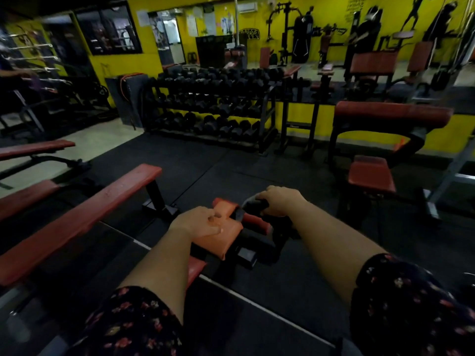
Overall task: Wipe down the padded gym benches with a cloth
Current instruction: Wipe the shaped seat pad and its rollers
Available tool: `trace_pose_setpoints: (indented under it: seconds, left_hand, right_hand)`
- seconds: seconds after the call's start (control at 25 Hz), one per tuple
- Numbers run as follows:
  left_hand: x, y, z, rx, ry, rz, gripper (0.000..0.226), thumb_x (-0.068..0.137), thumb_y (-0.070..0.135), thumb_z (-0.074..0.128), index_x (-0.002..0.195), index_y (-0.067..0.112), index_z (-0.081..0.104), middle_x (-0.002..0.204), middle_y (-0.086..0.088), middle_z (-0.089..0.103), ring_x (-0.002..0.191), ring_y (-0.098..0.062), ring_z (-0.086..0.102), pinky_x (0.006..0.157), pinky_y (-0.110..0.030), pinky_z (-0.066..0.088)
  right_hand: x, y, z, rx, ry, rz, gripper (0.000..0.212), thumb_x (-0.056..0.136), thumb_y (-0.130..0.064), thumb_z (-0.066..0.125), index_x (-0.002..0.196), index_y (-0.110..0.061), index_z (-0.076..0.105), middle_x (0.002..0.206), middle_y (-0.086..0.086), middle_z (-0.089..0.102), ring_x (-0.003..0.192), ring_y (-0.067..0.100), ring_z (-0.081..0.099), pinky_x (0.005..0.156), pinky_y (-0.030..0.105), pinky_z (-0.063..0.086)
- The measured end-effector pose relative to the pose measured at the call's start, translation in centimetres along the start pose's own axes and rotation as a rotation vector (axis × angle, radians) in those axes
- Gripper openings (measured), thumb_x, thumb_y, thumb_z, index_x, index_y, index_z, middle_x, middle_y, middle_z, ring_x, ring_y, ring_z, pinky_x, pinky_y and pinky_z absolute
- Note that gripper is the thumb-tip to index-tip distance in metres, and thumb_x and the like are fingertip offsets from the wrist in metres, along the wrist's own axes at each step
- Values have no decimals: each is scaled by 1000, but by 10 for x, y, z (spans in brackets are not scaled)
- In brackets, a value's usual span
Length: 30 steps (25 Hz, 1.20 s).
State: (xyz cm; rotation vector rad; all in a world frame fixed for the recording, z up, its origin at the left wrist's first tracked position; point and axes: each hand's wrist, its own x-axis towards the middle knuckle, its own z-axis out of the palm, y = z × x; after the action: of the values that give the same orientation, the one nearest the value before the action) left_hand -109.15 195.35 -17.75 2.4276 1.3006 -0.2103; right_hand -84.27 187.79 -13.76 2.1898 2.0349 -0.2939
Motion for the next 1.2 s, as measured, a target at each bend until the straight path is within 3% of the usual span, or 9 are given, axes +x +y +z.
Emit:
trace_pose_setpoints:
  seconds: [0.16, 0.36, 0.52, 0.68, 0.84, 0.92, 1.04, 1.2]
  left_hand:
    - [31, 0, 28, -12, 36, 23, 73, 64, 73, 52, 128, 38, 60, 129, 6, 54, 115, -12, 56, 103, -36, 47]
    - [82, -21, 58, -32, 62, -31, 65, 60, 71, 52, 120, 47, 57, 127, 13, 53, 110, -8, 57, 96, -34, 51]
    - [92, -13, 44, -52, 111, -67, 63, 66, 69, 50, 124, 44, 56, 129, 15, 48, 113, -11, 56, 96, -38, 50]
    - [144, -43, 30, -43, 41, -91, 62, 78, 63, 52, 135, 39, 51, 141, 13, 48, 123, -14, 52, 99, -37, 46]
    - [196, -63, 5, -25, 29, -97, 54, 86, 50, 58, 136, 32, 51, 131, 4, 53, 119, -19, 54, 89, -33, 44]
    - [222, -69, -9, -10, 35, -88, 56, 86, 53, 54, 137, 33, 47, 133, 5, 53, 121, -20, 53, 93, -37, 42]
    - [256, -76, -24, -87, 32, -91, 50, 84, 53, 50, 131, 38, 53, 132, 8, 54, 116, -20, 55, 96, -42, 46]
    - [287, -81, -38, -127, 33, -71, 42, 79, 49, 52, 120, 40, 58, 127, 9, 57, 110, -19, 58, 93, -39, 48]
  right_hand:
    - [9, 22, 32, 64, -19, 33, 52, 87, -45, 59, 137, -42, 45, 131, 2, 48, 119, 30, 51, 94, 46, 46]
    - [38, 32, 55, 44, -27, 43, 51, 88, -43, 58, 137, -46, 42, 137, 1, 47, 118, 31, 52, 92, 46, 47]
    - [82, 33, 65, -42, -54, 26, 52, 90, -41, 56, 141, -39, 42, 143, 1, 43, 119, 31, 50, 91, 46, 46]
    - [146, 30, 57, -136, -99, 0, 51, 92, -38, 55, 141, -38, 42, 143, 3, 43, 120, 33, 48, 92, 47, 46]
    - [208, 19, 46, -125, -129, 1, 56, 90, -39, 59, 142, -36, 40, 143, 3, 42, 124, 33, 46, 94, 48, 46]
    - [236, 13, 43, -114, -150, -2, 56, 90, -45, 60, 142, -35, 41, 144, 3, 42, 123, 33, 47, 95, 48, 45]
    - [267, 11, 42, -111, -166, 3, 55, 91, -45, 58, 142, -36, 41, 145, 3, 40, 123, 33, 46, 94, 47, 45]
    - [291, 24, 31, -114, -184, 34, 56, 92, -42, 58, 144, -35, 40, 146, 3, 39, 125, 32, 45, 95, 46, 44]
